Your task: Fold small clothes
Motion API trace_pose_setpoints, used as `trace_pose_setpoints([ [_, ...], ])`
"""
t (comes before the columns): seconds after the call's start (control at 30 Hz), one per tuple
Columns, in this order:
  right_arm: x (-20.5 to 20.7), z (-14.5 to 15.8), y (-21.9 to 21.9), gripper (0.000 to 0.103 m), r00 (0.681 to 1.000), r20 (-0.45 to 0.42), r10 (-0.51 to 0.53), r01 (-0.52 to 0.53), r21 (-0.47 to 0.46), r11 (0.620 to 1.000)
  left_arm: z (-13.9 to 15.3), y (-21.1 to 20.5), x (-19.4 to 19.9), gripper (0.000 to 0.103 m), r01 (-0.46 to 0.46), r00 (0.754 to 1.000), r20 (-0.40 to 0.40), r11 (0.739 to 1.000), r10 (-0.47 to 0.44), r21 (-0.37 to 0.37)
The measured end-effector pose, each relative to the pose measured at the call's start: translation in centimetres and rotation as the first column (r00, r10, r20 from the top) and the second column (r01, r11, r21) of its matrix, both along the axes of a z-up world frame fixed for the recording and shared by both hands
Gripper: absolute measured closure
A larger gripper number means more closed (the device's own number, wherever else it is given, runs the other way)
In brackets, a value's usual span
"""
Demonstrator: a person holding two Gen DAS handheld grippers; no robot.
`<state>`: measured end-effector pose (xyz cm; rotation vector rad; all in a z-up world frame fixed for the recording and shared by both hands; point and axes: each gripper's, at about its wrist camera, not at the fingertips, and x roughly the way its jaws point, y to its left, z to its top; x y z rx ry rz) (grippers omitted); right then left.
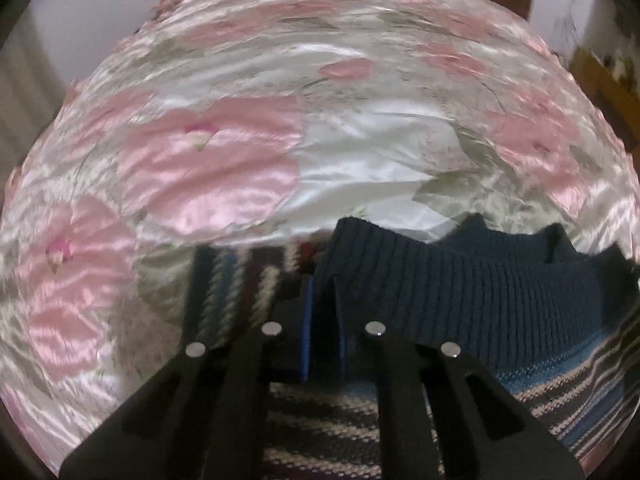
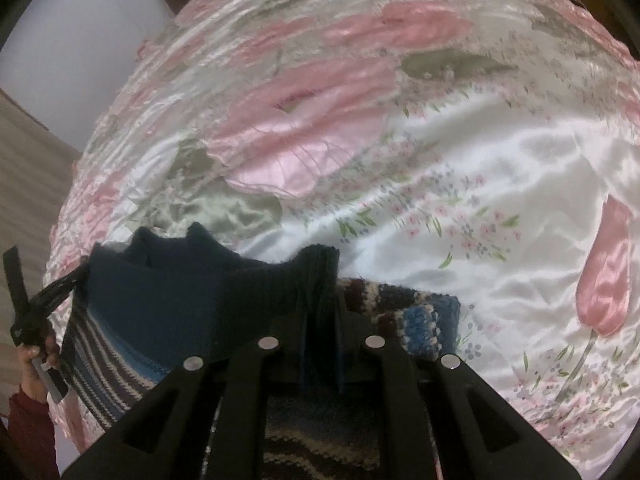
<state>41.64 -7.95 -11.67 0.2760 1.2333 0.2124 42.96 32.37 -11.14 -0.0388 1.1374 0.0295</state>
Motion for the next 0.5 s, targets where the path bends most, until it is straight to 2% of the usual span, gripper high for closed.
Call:
trace_pose_setpoints([
  [0.2, 0.6, -1.9, 0.9, 0.09, 0.998, -0.057, -0.01, 0.007, -0.053, 0.999, -2.2, -0.5, 0.2, 0.093, 0.021, 0.996, -0.082, 0.998, -0.017, 0.052],
  [0.27, 0.6, -1.6, 1.1, 0.086, 0.998, -0.067, -0.011, 0.007, -0.063, 0.998, -2.0, -0.9, 0.3, 0.088, 0.03, 0.995, -0.094, 0.997, -0.023, 0.073],
  [0.3, 0.4, -1.1, 1.1, 0.08, 0.998, -0.069, -0.012, 0.007, -0.068, 0.998, -1.7, -0.8, 0.1, 0.086, 0.031, 0.995, -0.101, 0.997, -0.023, 0.076],
  [0.33, 0.1, -0.8, 1.1, 0.067, 0.998, -0.069, -0.01, 0.005, -0.069, 0.998, -1.3, -0.7, -0.1, 0.08, 0.03, 0.994, -0.107, 0.997, -0.022, 0.074],
  [0.37, -0.5, -0.1, 1.0, 0.058, 0.998, -0.067, 0.0, -0.004, -0.066, 0.998, -0.6, -0.6, -0.6, 0.068, 0.035, 0.994, -0.107, 0.997, -0.027, 0.067],
  [0.4, -1.2, 0.6, 0.9, 0.045, 0.998, -0.055, 0.009, -0.012, -0.069, 0.998, 0.0, -0.3, -1.1, 0.06, 0.037, 0.994, -0.103, 0.997, -0.03, 0.073],
  [0.43, -2.1, 1.4, 0.8, 0.043, 0.999, -0.036, 0.019, -0.022, -0.08, 0.997, 0.6, 0.0, -1.9, 0.048, 0.034, 0.995, -0.094, 0.996, -0.026, 0.084],
  [0.5, -4.4, 2.8, 0.4, 0.043, 0.998, -0.012, 0.061, -0.062, -0.11, 0.992, 2.0, 0.9, -4.1, 0.046, 0.049, 0.996, -0.075, 0.995, -0.043, 0.092],
])
